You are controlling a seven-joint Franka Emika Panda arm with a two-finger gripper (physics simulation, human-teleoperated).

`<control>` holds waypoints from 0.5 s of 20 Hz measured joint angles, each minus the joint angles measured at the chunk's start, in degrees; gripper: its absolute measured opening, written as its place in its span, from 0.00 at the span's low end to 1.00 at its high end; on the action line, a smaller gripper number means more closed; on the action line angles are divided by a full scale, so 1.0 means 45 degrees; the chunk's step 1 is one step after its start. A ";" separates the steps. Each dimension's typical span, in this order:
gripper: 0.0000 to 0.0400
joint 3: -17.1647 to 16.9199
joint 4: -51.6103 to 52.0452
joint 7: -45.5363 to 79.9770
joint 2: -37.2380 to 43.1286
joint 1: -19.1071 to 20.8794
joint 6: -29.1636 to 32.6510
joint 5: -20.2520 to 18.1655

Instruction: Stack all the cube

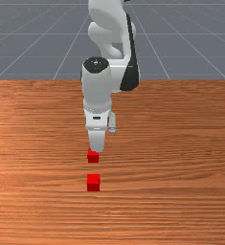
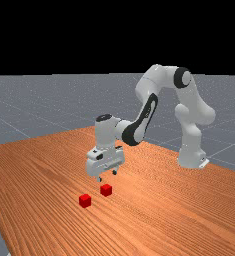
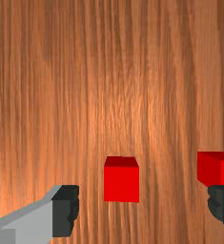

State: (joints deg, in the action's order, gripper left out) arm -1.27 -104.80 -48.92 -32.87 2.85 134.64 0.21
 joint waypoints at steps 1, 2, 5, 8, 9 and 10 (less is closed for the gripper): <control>1.00 0.0004 0.0226 0.0003 -0.0133 -0.0001 -0.0054 -0.0004; 1.00 0.0007 0.0430 0.0006 -0.0251 -0.0003 -0.0128 -0.0006; 1.00 -0.0001 0.1043 0.0025 -0.0702 -0.0017 -0.0678 0.0014; 1.00 0.0001 0.1176 0.0030 -0.1207 -0.0016 -0.0381 0.0011; 1.00 0.0005 0.1048 0.0027 -0.1264 -0.0012 -0.0103 0.0004; 1.00 0.0002 0.1218 0.0032 -0.1449 -0.0015 -0.0219 0.0009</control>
State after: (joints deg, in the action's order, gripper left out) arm -1.26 -99.32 -48.78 -39.39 2.79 133.65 0.25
